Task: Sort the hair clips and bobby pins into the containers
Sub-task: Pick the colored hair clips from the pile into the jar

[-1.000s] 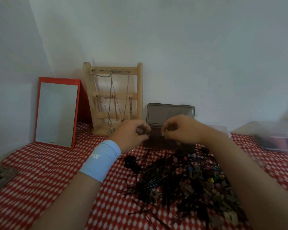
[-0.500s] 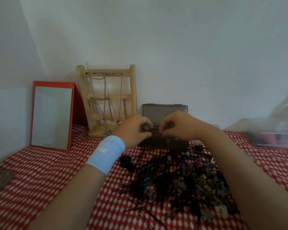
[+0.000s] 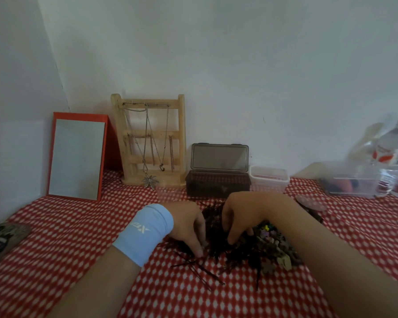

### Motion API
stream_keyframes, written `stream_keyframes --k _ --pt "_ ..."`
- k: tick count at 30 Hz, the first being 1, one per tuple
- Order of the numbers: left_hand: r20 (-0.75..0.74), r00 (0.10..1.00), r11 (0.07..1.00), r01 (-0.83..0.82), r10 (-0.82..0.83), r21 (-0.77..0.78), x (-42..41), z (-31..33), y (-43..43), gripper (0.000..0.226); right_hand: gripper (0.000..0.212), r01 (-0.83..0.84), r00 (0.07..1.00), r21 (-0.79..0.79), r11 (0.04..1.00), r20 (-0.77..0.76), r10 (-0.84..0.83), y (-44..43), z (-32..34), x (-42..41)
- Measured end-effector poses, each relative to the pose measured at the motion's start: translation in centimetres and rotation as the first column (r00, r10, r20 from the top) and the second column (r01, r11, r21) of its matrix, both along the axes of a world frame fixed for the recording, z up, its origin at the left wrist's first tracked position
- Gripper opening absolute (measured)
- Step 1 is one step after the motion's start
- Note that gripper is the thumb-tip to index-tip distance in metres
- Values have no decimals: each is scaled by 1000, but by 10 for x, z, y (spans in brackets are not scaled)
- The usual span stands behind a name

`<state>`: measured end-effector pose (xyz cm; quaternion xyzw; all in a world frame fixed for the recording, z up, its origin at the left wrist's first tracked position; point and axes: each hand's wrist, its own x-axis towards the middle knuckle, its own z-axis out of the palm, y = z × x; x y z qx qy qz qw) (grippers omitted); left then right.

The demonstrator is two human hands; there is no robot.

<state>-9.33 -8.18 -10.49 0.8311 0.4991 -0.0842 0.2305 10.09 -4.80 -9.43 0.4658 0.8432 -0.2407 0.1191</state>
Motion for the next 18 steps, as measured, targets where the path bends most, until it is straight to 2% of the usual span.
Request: stream_keyframes --k 2,6,10,14,18 --pt "-7 1000 1000 -9 9 21 0 0 -2 27 25 -7 1000 29 1000 -7 7 -6 -1 0" --pt "78 996 992 -44 36 116 1 7 -5 22 28 -20 997 57 998 -68 24 -9 4 5" --pt "183 982 974 -82 43 213 6 14 -4 22 20 82 988 166 983 -145 -58 -3 9 14" --pt "295 956 972 -69 0 223 25 11 -3 25 27 162 969 207 965 -217 -117 0 11 30" --pt "227 971 982 26 -69 188 46 1 3 36 31 127 987 279 952 -129 -94 4 5 43"
